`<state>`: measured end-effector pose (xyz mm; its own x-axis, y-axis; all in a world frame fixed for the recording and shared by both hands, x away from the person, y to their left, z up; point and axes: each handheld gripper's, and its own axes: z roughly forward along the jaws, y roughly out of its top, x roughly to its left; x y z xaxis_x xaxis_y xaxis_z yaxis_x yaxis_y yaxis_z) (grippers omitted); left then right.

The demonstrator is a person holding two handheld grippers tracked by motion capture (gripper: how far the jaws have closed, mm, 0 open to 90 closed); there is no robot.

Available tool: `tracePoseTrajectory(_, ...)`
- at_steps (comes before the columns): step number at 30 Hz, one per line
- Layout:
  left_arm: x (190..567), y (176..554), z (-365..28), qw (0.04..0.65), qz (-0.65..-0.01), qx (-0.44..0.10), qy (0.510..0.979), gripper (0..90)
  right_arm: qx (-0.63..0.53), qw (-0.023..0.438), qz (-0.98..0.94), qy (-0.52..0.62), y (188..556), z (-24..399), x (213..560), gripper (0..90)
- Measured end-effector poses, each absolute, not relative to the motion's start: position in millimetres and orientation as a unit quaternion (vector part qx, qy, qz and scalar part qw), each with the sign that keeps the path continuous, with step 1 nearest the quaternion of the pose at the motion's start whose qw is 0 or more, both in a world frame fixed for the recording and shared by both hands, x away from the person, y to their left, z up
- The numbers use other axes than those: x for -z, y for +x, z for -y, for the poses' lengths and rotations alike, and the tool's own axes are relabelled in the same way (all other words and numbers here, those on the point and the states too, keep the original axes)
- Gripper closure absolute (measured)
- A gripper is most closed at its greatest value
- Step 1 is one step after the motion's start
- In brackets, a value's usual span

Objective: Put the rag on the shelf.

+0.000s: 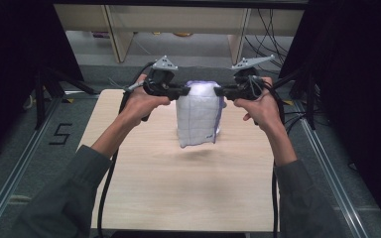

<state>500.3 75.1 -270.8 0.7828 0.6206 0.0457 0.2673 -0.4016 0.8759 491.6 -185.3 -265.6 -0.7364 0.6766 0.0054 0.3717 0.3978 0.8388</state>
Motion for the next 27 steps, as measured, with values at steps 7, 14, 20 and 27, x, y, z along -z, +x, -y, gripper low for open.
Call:
tracePoseTrajectory(7,262.7,523.0,-68.9,0.473,-0.273,-0.193,0.815,79.5,-0.444,0.188,-0.813,0.327,510.0,183.4,251.8,83.7)
tracePoseTrajectory(14,251.4,540.6,-68.3,0.475,-0.282,-0.198,0.810,79.4,-0.449,0.194,-0.806,0.335,524.8,181.7,238.7,83.7)
tracePoseTrajectory(20,235.7,561.4,-67.5,0.488,-0.299,-0.214,0.792,79.2,-0.454,0.206,-0.793,0.350,540.4,176.2,227.4,83.6)
tracePoseTrajectory(27,245.6,589.4,-63.7,0.502,-0.319,-0.222,0.773,79.0,-0.436,0.231,-0.791,0.362,565.8,166.1,222.2,83.2)
